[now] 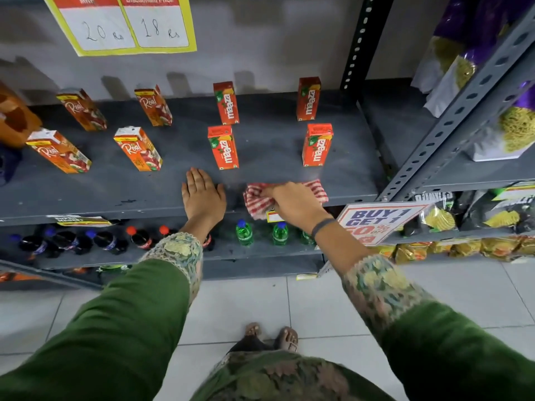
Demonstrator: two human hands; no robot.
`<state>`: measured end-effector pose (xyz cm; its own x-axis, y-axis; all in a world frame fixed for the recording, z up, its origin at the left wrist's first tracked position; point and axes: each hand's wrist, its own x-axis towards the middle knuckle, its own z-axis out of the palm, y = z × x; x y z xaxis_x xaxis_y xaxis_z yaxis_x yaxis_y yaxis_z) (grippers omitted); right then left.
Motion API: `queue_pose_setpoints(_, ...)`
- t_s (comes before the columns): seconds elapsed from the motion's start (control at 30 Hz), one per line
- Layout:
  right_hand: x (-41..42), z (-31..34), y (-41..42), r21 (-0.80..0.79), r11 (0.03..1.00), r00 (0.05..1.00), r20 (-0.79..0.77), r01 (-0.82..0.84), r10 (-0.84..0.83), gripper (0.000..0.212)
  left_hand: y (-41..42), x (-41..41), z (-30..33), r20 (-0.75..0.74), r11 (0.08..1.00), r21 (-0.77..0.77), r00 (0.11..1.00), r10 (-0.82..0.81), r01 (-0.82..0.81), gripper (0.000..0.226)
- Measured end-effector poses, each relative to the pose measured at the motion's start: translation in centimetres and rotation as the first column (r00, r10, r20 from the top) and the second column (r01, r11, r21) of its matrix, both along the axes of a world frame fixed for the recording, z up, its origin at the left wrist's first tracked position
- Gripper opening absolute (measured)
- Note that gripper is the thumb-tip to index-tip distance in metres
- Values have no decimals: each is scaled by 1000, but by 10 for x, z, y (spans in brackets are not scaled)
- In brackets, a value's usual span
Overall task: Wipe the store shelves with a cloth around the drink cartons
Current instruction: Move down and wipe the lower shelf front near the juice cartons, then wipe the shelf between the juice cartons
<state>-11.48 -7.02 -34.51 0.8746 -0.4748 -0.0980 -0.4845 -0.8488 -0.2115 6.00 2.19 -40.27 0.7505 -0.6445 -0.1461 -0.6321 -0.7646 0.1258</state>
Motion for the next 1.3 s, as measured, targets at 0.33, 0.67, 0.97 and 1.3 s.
queue_pose_setpoints(0.33,-70,7,-16,501,479,271,433,721,-860,21,-2,4,-2,-5,1000,18,1000,16,-16,64)
queue_pose_setpoints(0.67,-31,45,-132,284,552,432,390,784,-813,35,-2,6,-5,-27,1000,11,1000,-6,6,65)
queue_pose_setpoints(0.97,-19,17,-159,127,753,758,20,645,-652,35,-3,6,-6,-10,1000,15,1000,4,-4,64)
queue_pose_setpoints(1.3,-48,-6,-140,41,833,833,36,551,-553,49,-3,8,-7,-14,1000,26,1000,-3,3,64)
